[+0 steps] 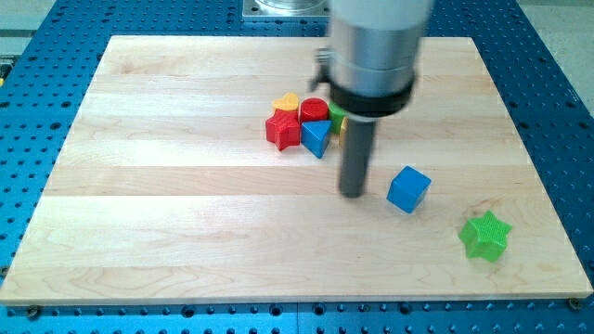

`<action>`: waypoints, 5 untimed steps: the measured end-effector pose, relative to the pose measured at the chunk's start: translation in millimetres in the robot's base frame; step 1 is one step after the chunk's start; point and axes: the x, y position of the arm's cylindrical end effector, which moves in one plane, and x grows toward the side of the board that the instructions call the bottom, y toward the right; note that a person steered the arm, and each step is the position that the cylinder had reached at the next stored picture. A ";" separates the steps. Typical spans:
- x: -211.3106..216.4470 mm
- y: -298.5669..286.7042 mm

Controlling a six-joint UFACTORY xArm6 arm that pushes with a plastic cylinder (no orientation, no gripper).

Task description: Move the triangle top left to the cube

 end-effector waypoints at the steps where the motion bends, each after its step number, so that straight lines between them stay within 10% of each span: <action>1: 13.2 60.6; 5: -3.9 16.5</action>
